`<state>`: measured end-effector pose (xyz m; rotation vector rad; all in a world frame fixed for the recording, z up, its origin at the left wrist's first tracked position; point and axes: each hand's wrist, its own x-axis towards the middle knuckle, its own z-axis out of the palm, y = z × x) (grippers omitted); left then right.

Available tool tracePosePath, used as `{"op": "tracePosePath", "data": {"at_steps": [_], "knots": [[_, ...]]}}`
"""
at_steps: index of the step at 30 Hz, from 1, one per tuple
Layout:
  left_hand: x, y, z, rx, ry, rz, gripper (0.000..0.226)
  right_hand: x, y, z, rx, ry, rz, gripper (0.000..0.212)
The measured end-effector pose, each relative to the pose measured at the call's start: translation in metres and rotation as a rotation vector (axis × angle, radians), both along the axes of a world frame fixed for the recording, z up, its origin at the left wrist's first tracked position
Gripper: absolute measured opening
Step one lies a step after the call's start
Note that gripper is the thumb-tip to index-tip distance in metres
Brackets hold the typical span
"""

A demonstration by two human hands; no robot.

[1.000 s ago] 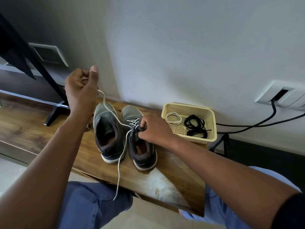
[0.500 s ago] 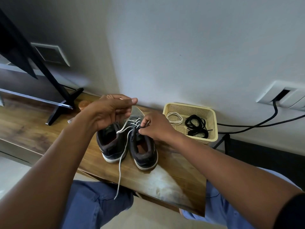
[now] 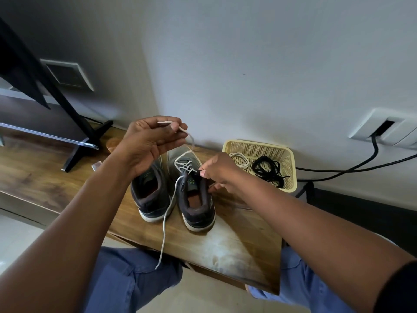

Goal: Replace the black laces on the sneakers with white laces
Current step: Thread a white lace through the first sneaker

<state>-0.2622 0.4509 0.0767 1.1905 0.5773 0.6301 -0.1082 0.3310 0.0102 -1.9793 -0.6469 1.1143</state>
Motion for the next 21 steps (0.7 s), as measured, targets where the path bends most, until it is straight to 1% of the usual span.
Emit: {"op": "tracePosePath", "data": {"at_steps": [3,6,9,11,13,16,18,21], "knots": [[0.001,-0.002,0.004,0.035,0.016,0.099,0.026,0.002,0.001,0.001,-0.010,0.060,-0.025,0.012],[-0.002,0.000,0.004,0.046,-0.019,0.151,0.021,0.002,0.000,0.001,-0.015,0.085,-0.039,0.013],[-0.007,0.006,0.003,0.041,-0.026,0.099,0.019,0.002,-0.001,0.002,-0.018,0.076,-0.047,0.015],[-0.007,0.008,0.002,0.046,0.013,0.042,0.016,0.002,0.000,0.001,-0.017,0.076,-0.044,0.016],[-0.007,0.008,-0.001,0.092,0.130,-0.036,0.012,0.000,0.001,0.002,-0.014,0.079,-0.037,0.018],[-0.005,0.002,-0.012,0.264,0.372,-0.154,0.007,-0.002,0.002,0.002,-0.012,0.078,-0.037,0.022],[-0.002,-0.003,-0.020,0.371,0.503,-0.170,0.006,-0.002,0.002,0.003,-0.017,0.074,-0.034,0.021],[0.003,-0.006,-0.032,0.495,0.626,-0.170,0.010,-0.003,0.002,0.005,-0.025,0.070,-0.028,0.018]]}}
